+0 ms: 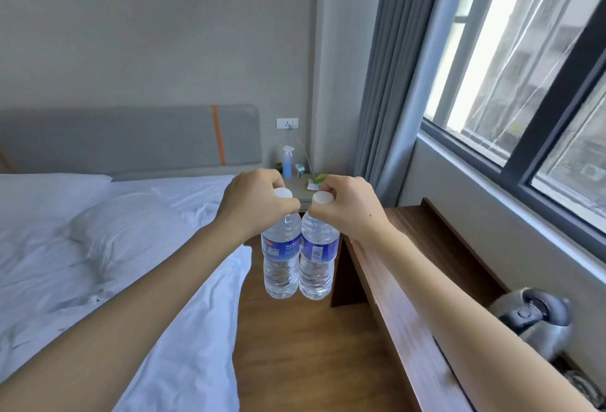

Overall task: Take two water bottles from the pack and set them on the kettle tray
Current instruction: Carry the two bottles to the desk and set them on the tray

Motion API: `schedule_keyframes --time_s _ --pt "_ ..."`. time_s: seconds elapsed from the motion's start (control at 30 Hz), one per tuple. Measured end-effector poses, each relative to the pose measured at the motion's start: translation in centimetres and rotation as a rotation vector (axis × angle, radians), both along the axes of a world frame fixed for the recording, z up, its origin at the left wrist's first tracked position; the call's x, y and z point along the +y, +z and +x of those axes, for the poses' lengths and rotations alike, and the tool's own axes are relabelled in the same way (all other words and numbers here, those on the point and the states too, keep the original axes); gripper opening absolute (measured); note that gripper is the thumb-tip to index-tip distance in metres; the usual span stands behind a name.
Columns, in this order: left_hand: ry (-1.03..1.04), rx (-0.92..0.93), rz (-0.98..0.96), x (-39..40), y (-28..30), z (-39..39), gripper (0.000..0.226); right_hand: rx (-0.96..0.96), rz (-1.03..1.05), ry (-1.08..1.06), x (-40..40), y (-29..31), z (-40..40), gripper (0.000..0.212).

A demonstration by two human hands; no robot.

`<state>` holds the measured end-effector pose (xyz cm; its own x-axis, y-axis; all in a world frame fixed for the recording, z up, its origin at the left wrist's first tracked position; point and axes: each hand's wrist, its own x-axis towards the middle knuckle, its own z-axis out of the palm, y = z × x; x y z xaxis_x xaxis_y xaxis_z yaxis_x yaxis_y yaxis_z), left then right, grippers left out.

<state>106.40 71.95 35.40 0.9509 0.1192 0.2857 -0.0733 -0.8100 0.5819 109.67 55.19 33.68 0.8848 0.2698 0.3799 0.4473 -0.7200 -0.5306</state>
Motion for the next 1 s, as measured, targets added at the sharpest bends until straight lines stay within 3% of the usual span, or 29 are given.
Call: schedule_keyframes --time_s 0.23,0.47,0.7,1.0 --pt "0.001 0.006 0.010 -2.5 -0.1 7.3 0.018 0.024 -0.022 0.018 -2.2 0.1 7.4 0.028" --pt "-0.156 -0.062 0.062 -7.4 1.0 13.8 0.017 0.016 0.039 -0.101 -7.9 0.6 11.2 0.024" --pt "-0.430 -0.052 -0.026 -13.9 0.1 18.3 0.026 -0.003 0.055 -0.397 -13.7 0.4 11.0 0.028" --pt "-0.938 -0.075 -0.043 -24.2 0.1 19.1 0.031 -0.080 0.036 -0.889 -20.1 0.5 4.4 0.027"
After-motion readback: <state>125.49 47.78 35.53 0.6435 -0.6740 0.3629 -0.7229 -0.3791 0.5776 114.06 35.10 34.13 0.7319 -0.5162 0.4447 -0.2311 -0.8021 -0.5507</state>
